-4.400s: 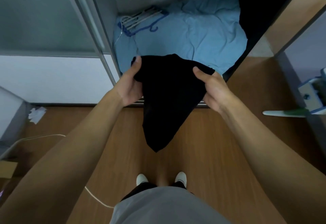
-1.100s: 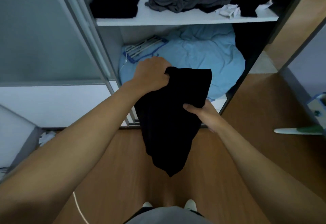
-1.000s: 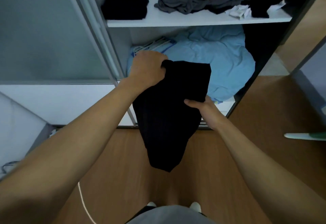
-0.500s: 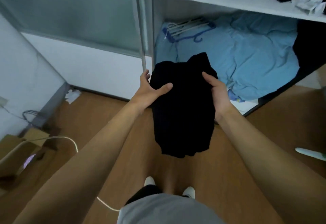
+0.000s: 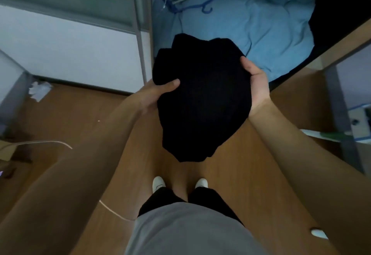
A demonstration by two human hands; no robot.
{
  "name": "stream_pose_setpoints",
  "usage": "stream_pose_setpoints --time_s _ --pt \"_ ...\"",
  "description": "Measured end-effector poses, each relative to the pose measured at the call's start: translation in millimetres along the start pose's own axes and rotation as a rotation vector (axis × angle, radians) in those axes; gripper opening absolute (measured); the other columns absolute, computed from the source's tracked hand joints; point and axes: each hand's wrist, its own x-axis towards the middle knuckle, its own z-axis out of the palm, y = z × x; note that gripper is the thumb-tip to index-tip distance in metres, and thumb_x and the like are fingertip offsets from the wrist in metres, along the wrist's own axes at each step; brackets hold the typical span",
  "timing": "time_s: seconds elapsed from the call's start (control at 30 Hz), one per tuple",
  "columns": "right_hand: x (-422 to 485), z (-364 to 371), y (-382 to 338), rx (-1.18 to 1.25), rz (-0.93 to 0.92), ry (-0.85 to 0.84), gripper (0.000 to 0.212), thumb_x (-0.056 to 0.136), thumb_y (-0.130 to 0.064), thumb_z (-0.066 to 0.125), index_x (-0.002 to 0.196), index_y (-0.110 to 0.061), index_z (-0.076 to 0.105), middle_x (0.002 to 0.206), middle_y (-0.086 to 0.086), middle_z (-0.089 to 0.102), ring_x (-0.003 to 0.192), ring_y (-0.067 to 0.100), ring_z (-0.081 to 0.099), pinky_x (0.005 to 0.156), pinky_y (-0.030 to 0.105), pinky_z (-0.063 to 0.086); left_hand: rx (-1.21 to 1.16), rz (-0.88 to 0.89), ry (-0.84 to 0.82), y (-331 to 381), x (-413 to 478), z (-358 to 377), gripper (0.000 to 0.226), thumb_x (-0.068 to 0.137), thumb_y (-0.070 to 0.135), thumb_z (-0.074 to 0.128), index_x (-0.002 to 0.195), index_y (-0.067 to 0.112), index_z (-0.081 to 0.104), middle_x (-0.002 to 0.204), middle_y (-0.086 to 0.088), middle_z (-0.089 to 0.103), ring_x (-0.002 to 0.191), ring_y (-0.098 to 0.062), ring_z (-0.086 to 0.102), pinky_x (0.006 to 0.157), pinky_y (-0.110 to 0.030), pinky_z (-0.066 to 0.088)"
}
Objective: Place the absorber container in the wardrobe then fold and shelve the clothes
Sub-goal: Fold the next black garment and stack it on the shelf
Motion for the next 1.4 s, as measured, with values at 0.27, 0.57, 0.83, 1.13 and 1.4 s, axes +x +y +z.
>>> stream_pose_setpoints --time_s 0.27,0.57,0.83,1.13,1.4 --pt "-14.0 -58.0 -1.5 -0.353 0.101 0.214 0.047 0.093 -0.057 0.055 0.107 -0.019 0.080 0.119 0.005 0.073 0.109 0.018 0.070 0.089 0.036 0.053 -0.021 0.075 0.339 20.4 20.2 58.8 0.063 0.081 0.044 0.079 0.128 0.009 0.057 0.115 -0.006 0.072 0.097 -0.016 0.073 0.078 -0.027 0.060" --pt "2.1 -85.5 -40.5 -0.618 -0.266 0.293 0.091 0.085 -0.004 0.074 0.156 -0.029 0.024 0.131 -0.021 0.054 0.112 0.004 0.063 0.091 0.023 0.054 0.418 0.127 0.315 71.4 48.9 90.2 0.024 0.087 0.021 0.076 0.109 0.018 0.067 0.098 0.002 0.078 0.094 -0.014 0.074 0.076 -0.021 0.058" --pt "22.2 -69.7 -129.6 -1.438 -0.375 0.156 0.042 0.072 0.011 0.067 0.114 0.008 0.061 0.103 0.016 0.066 0.094 0.029 0.063 0.069 0.028 0.045 0.610 0.273 0.506 123.3 92.6 156.9 0.069 0.085 -0.002 0.068 0.141 0.016 0.031 0.111 0.004 0.060 0.102 -0.012 0.061 0.070 -0.013 0.048" --pt "44.5 -43.9 -235.3 -1.765 -0.804 0.363 0.008 0.091 -0.021 0.060 0.087 -0.020 0.067 0.103 0.008 0.062 0.093 0.028 0.062 0.068 0.034 0.045 0.847 0.522 0.561 183.4 106.3 196.5 0.077 0.086 -0.011 0.059 0.145 0.035 0.040 0.143 -0.005 0.050 0.082 -0.004 0.065 0.059 -0.005 0.049" --pt "57.1 7.1 -296.0 -1.492 -1.084 0.303 0.023 0.092 -0.012 0.058 0.112 -0.015 0.068 0.122 0.004 0.063 0.116 0.022 0.057 0.098 0.036 0.045 0.782 0.509 0.479 236.5 114.3 209.3 0.034 0.087 0.011 0.054 0.107 0.034 0.069 0.107 0.015 0.068 0.097 0.005 0.062 0.071 -0.007 0.042"
